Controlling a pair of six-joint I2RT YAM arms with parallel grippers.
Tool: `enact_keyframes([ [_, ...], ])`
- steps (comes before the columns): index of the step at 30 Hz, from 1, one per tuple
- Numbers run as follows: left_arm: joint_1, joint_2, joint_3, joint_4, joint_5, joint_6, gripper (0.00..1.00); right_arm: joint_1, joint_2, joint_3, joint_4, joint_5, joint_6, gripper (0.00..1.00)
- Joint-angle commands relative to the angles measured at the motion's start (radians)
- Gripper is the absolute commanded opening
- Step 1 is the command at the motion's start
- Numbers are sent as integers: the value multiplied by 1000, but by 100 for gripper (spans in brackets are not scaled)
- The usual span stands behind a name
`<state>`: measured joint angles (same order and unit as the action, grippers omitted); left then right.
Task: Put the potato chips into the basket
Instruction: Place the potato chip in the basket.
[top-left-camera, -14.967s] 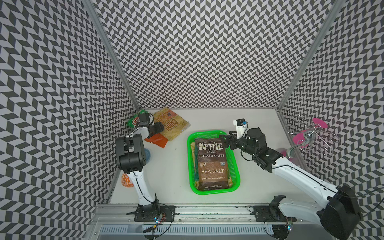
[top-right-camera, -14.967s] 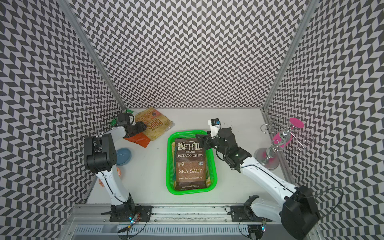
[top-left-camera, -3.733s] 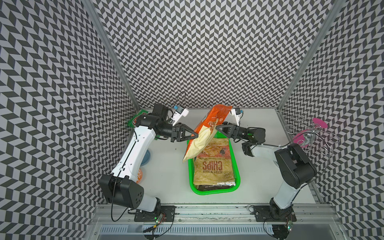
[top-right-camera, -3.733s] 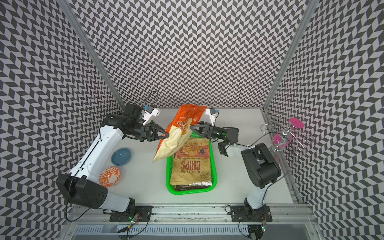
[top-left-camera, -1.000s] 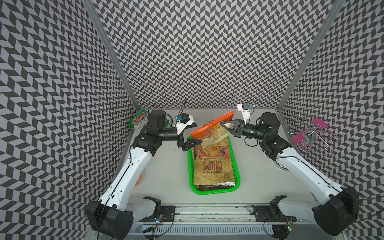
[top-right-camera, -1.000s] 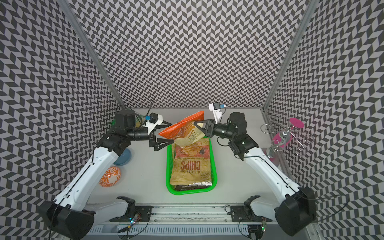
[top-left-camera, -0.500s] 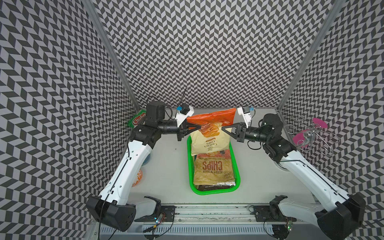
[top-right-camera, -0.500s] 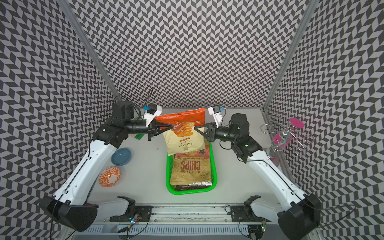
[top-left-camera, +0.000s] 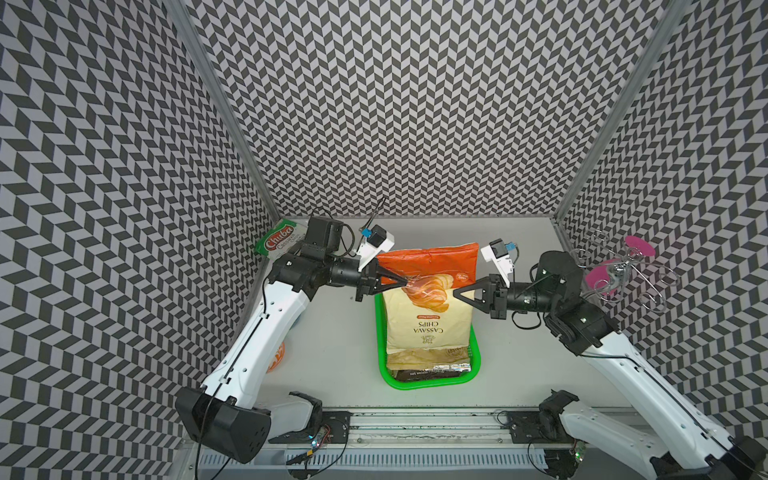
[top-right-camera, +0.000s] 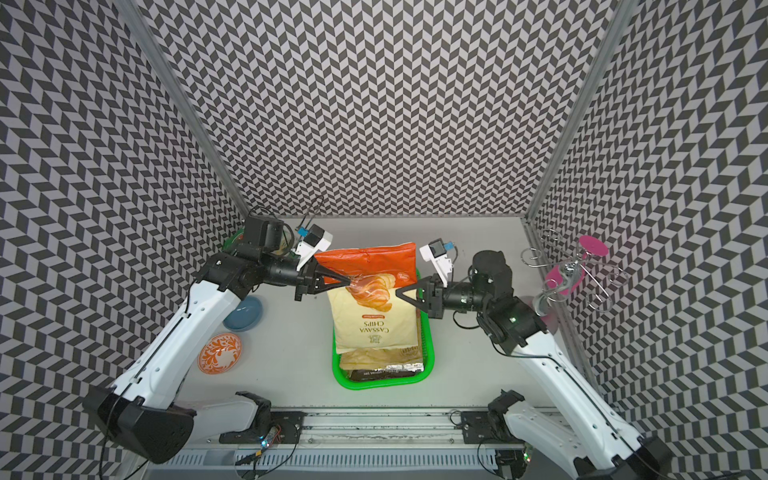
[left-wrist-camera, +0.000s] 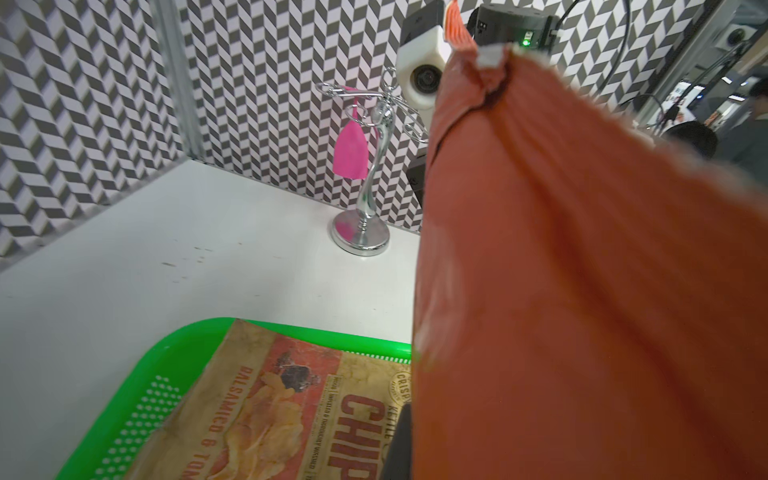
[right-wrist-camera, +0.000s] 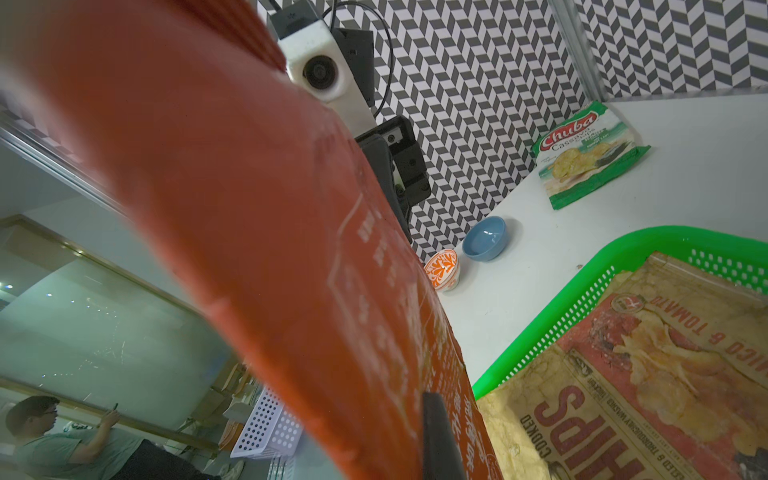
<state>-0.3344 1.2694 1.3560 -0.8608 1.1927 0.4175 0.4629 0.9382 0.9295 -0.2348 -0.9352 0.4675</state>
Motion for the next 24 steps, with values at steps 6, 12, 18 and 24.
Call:
enact_keyframes([
  [6,-19,-42,-130,-45,5,22,0,-8,-81,-94,-105,12,-23,0],
  [12,-32,-28,-219,7,-32,12,0,-8,-79,-158,-109,56,-15,0],
  [18,-33,16,-242,20,-55,19,0,-8,-64,-203,-113,92,-14,0],
  [24,-38,20,-159,-149,25,154,0,-8,-104,-159,-117,5,-36,0],
])
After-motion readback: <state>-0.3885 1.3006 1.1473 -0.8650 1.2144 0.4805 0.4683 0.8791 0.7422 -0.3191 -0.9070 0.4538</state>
